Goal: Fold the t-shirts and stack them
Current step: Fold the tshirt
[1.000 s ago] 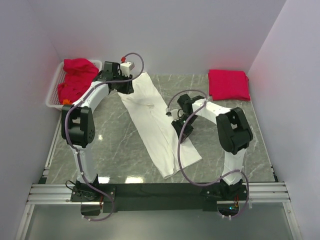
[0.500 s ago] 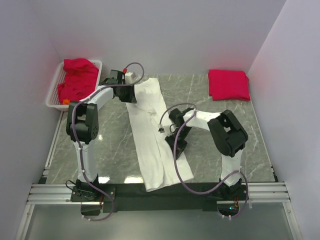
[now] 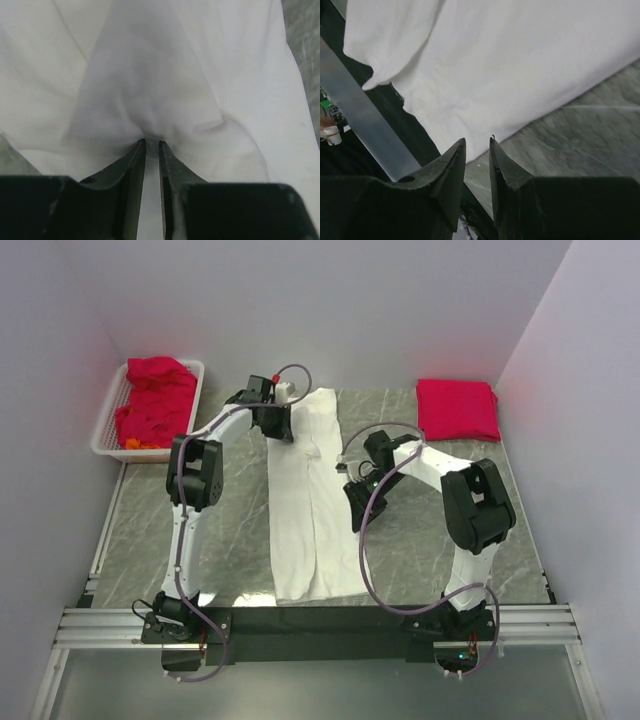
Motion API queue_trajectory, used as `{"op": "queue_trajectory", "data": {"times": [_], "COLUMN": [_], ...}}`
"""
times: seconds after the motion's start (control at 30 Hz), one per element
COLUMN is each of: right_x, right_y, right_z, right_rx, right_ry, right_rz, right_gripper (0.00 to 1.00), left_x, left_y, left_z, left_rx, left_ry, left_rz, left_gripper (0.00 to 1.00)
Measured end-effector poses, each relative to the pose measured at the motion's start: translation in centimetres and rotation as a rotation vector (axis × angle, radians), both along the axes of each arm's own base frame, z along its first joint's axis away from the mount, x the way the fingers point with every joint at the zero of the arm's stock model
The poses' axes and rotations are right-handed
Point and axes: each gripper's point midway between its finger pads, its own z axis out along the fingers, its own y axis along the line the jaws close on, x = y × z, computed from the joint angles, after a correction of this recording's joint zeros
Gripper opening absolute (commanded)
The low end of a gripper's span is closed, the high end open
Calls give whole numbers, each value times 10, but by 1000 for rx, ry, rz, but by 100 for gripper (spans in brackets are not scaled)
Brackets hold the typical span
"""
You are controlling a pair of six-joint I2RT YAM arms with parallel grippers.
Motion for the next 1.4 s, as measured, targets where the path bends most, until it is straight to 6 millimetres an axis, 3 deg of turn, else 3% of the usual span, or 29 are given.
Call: {"op": "queue_trajectory", "data": {"times": [0.17,0.33,0.53,0.67,0.77,0.9,0.97,1.03,1.1,1.17,1.27,1.33,1.4], "right_x": [5,8,20,22,12,-13,-22,-29,-31,-33,-36,-37,-40], "right_y": [-6,-8,-8,-9,-13,-5,3,6,6,6,7,9,9], "right_z": [-1,-3,-2,3,10,11,5,-2,-7,-11,-13,-14,-15], "right_rx": [-12,-26,-42,-42,-62,-92,-95,-100,-105,-105,-97,-89,-85], "right_ry": [-3,-10,-54,-117,-207,-271,-274,-259,-238,-220,-201,-193,-181], "right_rz": [-23,-32,-40,-24,25,125,162,174,163,154,145,142,139], "right_gripper": [33,33,34,34,33,28,25,22,20,18,16,15,14], "left_x": [35,50,48,21,-16,-75,-113,-155,-194,-234,-302,-344,-377], "left_y": [-9,-9,-10,-1,15,38,49,53,50,45,33,28,23], "left_z": [3,5,9,26,73,188,232,249,232,190,102,65,45], "left_rx": [-5,-16,-55,-73,-106,-177,-182,-167,-146,-112,-60,-24,14], "left_ry": [-58,-82,-96,-86,-138,-396,-529,-627,-634,-577,-386,-294,-260], "left_rz": [-1,12,-1,-37,-70,-150,-214,-311,-411,-530,-726,-844,-958], "left_gripper": [30,34,45,53,57,53,46,42,35,31,26,25,24]}}
